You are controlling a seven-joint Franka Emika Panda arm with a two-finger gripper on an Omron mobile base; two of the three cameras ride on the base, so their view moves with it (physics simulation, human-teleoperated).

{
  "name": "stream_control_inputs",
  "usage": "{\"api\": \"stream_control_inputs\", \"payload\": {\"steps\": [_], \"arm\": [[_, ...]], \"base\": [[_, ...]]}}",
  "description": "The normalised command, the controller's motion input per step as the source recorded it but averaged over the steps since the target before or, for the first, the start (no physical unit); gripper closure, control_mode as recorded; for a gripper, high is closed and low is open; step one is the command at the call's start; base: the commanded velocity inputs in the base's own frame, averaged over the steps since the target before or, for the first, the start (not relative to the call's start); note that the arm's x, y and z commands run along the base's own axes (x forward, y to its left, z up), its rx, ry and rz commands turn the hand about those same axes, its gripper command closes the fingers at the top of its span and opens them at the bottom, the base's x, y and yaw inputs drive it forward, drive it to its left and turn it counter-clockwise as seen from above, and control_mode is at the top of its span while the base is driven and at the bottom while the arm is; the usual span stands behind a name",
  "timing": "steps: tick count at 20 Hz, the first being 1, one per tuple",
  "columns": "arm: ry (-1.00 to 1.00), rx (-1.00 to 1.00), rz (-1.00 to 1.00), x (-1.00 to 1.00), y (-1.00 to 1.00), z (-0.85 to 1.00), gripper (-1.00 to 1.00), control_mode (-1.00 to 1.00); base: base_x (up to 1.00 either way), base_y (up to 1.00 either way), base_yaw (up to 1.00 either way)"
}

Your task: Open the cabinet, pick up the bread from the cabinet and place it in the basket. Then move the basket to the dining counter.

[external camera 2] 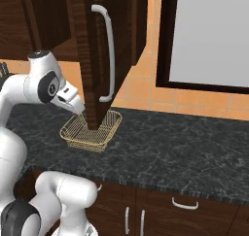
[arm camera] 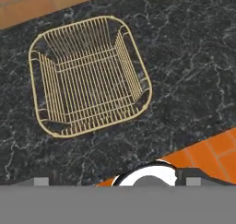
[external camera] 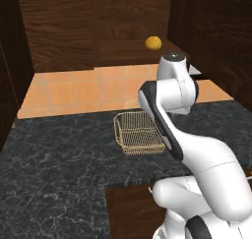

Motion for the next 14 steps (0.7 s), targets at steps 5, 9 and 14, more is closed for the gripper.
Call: {"api": "stream_control_inputs", "payload": {"steps": [5,9,14], "arm": [[-0.58,0.00,0.18,0.32,-0.11,0.17,-1.00,-1.00],[-0.25,-0.20,0.08,0.04,0.00,0.54,-1.00,-1.00],[-0.16,-0.24,0.00,0.00,0.00,0.90,-1.00,-1.00]], "base": [[0.00,0.00,0.00],[0.00,0.00,0.00],[0.00,0.00,0.00]]}}
